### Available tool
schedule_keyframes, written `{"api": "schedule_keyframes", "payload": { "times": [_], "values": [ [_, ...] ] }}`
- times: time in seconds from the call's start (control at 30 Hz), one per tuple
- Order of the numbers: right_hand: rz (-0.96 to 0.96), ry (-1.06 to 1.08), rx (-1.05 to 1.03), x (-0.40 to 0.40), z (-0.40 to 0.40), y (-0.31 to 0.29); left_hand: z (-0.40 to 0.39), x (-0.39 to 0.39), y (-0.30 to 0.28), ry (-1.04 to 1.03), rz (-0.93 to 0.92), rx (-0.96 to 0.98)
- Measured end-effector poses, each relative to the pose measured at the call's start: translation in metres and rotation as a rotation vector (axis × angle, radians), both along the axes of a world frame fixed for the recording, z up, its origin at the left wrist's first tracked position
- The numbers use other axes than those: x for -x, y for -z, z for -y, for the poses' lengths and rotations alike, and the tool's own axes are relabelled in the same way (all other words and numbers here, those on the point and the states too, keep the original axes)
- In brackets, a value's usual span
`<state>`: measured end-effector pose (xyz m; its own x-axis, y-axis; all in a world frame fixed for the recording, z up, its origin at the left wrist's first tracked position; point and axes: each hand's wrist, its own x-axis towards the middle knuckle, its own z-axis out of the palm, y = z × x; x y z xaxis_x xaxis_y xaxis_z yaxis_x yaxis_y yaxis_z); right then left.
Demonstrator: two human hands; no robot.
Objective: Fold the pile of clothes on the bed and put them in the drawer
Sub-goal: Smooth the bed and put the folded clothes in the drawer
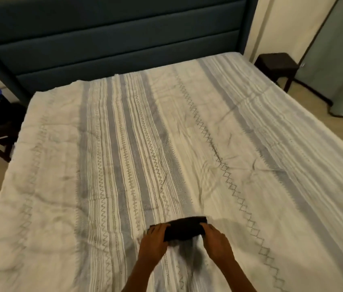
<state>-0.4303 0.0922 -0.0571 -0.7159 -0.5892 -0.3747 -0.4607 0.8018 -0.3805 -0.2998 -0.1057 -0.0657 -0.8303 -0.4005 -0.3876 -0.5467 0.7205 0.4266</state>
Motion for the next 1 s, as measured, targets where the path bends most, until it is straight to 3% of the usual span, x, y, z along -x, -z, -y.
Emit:
{"api": "schedule_keyframes", "payload": {
  "times": [0.23,0.43,0.6,0.77,1.0],
  "values": [
    [-0.138,-0.012,-0.037,-0.097,-0.104,-0.095,-0.096,-0.110,-0.102,0.062,-0.011,-0.005],
    [-0.214,0.000,-0.087,-0.175,-0.157,-0.192,-0.136,-0.182,-0.170,0.127,-0.170,0.044],
    [-0.204,0.093,0.038,-0.234,-0.209,-0.249,-0.168,-0.211,-0.221,0.208,-0.326,-0.123],
    [-0.102,0.378,0.276,-0.283,-0.294,-0.282,-0.228,-0.212,-0.270,0.419,-0.323,-0.207],
    [-0.312,0.535,-0.011,-0.369,-0.450,-0.309,-0.363,-0.204,-0.292,0.905,-0.128,-0.013]
  ]
}}
